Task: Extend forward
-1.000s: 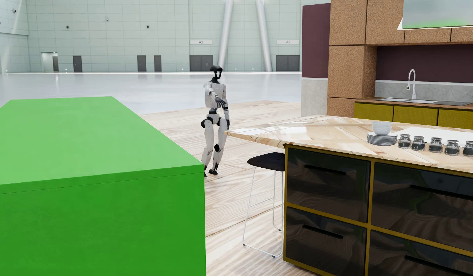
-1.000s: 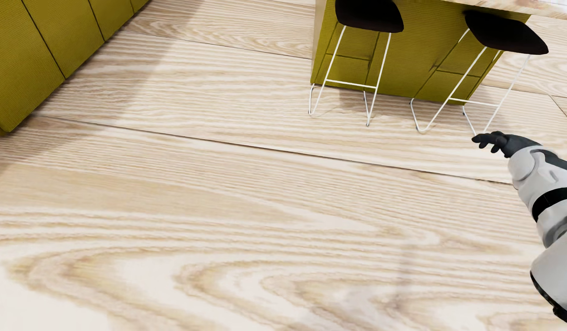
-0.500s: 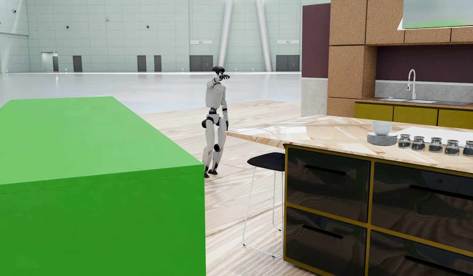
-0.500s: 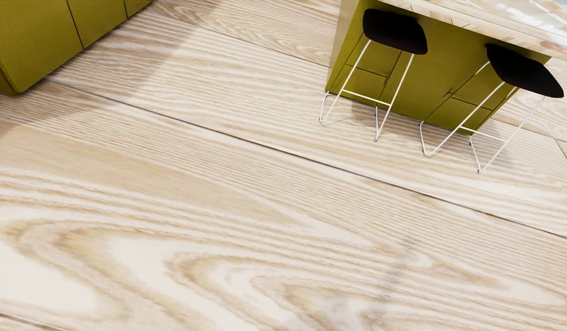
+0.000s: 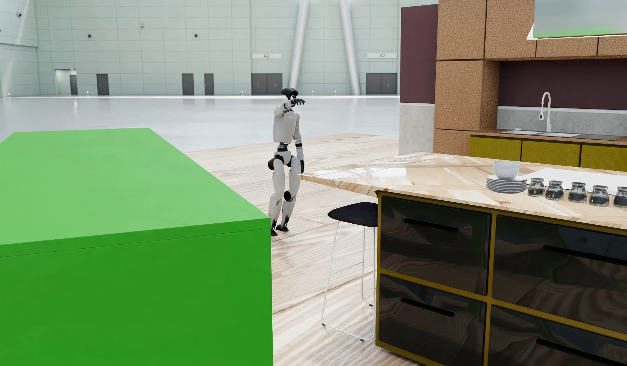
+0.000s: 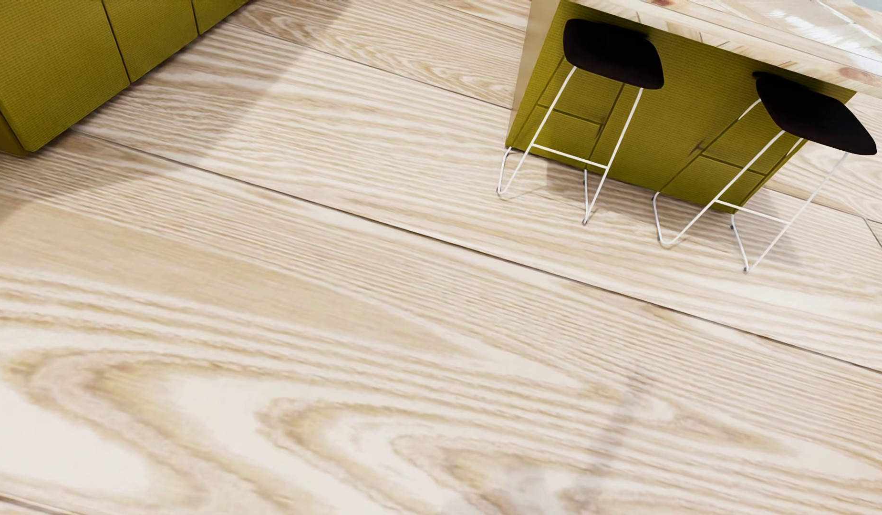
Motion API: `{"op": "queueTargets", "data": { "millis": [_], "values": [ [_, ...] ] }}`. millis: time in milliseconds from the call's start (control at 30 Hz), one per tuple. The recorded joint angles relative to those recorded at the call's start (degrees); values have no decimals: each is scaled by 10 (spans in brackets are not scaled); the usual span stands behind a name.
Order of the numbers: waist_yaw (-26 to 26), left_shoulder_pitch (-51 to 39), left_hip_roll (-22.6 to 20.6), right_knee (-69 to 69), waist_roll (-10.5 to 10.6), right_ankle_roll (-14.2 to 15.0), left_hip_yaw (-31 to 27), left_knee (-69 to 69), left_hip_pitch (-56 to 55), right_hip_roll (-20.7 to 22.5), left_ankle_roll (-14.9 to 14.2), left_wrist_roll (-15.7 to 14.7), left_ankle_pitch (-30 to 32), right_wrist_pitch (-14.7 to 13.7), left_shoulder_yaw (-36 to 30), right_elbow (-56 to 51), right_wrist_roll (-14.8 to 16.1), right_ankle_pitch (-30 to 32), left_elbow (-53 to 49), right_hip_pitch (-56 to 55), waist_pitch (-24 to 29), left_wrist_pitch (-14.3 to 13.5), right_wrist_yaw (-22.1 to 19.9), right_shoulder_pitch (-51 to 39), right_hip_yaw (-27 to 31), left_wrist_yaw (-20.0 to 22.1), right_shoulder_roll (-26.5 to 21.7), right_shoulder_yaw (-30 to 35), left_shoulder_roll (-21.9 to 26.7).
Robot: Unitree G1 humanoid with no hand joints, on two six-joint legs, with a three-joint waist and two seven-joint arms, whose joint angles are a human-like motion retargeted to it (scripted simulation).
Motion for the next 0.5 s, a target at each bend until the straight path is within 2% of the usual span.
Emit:
{"op": "queueTargets", "data": {
  "millis": [333, 367, 500],
  "values": [
    [6, 15, -1, 1, 5, 0, 0, 8, 1, 0, 0, 0, -7, 0, -4, 0, 0, -4, 3, 3, -2, 0, 0, -1, 0, 0, -3, 0, 1],
    [4, 12, -1, 1, 6, 0, 0, 7, 2, 0, 0, 0, -7, 0, -25, 1, 0, -4, 5, 4, -1, 0, 0, 0, 0, 0, -3, 0, 3],
    [2, 14, -1, 0, 5, 0, 0, 6, 2, 0, 0, 0, -7, 0, -4, 0, 0, -4, 3, 4, -3, 0, 0, -4, 0, 0, -5, 0, 1]
  ]
}}
